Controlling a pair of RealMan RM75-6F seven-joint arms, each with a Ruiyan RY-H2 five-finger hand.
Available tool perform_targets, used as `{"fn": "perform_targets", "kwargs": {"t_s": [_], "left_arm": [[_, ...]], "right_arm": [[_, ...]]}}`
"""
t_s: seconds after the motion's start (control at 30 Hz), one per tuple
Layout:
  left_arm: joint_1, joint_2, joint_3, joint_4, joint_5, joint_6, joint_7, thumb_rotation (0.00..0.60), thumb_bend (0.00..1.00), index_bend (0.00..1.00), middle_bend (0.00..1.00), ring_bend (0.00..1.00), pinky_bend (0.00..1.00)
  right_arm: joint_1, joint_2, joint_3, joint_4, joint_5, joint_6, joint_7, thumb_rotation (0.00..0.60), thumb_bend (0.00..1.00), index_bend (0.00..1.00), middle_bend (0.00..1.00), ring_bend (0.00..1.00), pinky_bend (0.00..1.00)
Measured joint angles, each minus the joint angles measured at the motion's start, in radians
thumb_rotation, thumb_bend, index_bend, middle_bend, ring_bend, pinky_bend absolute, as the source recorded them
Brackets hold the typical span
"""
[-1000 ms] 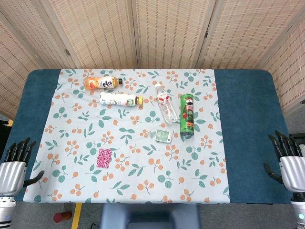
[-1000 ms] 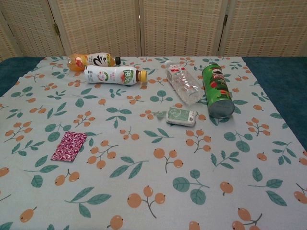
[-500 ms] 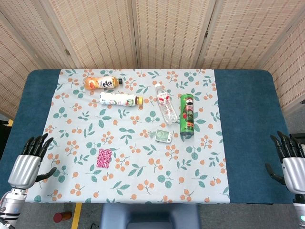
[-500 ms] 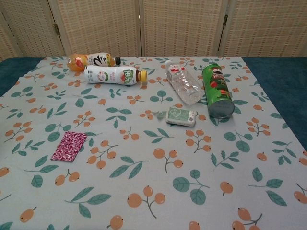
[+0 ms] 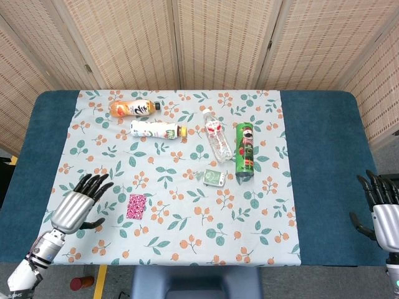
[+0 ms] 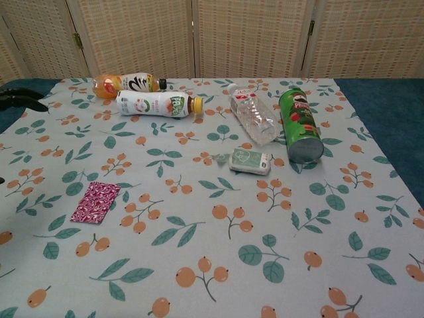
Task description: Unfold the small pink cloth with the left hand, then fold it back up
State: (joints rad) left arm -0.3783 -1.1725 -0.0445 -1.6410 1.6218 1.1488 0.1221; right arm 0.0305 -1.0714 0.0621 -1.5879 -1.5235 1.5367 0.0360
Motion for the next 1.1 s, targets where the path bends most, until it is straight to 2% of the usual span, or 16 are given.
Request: {"fn": "perform_targets", "kwargs": {"t_s": [0.17, 0.47, 0.77, 1.1], "left_arm": [[-0.057, -0.018, -0.006, -0.024, -0.033, -0.084, -0.019, 0.6, 0.17, 0.24, 0.0, 0.0, 0.0], [-0.13, -0.085, -0.017, -0.001, -0.078, -0.162, -0.084, 0.593, 0.15, 0.4, 0.0, 0.0, 0.0], [-0.158, -0.155, -0.022, 0.049, -0.196, -0.23, -0.108, 0.409, 0.13, 0.4, 0.0, 0.0, 0.0], [-0.169, -0.215, -0.017, 0.096, -0.29, -0.258, -0.08, 0.322, 0.12, 0.38, 0.0, 0.0, 0.0]], "right_arm": [[0.002, 0.002, 0.004, 0.003, 0.007, -0.005, 0.01, 0.6, 0.37, 0.0, 0.0, 0.0, 0.0], [0.011, 0.001, 0.003, 0.005, 0.013, -0.028, 0.023, 0.6, 0.37, 0.0, 0.0, 0.0, 0.0], [0.016, -0.002, 0.001, 0.011, 0.015, -0.04, 0.035, 0.6, 0.37, 0.0, 0.0, 0.0, 0.0], [0.016, -0.002, -0.002, 0.009, 0.014, -0.042, 0.047, 0.6, 0.37, 0.0, 0.0, 0.0, 0.0]]}}
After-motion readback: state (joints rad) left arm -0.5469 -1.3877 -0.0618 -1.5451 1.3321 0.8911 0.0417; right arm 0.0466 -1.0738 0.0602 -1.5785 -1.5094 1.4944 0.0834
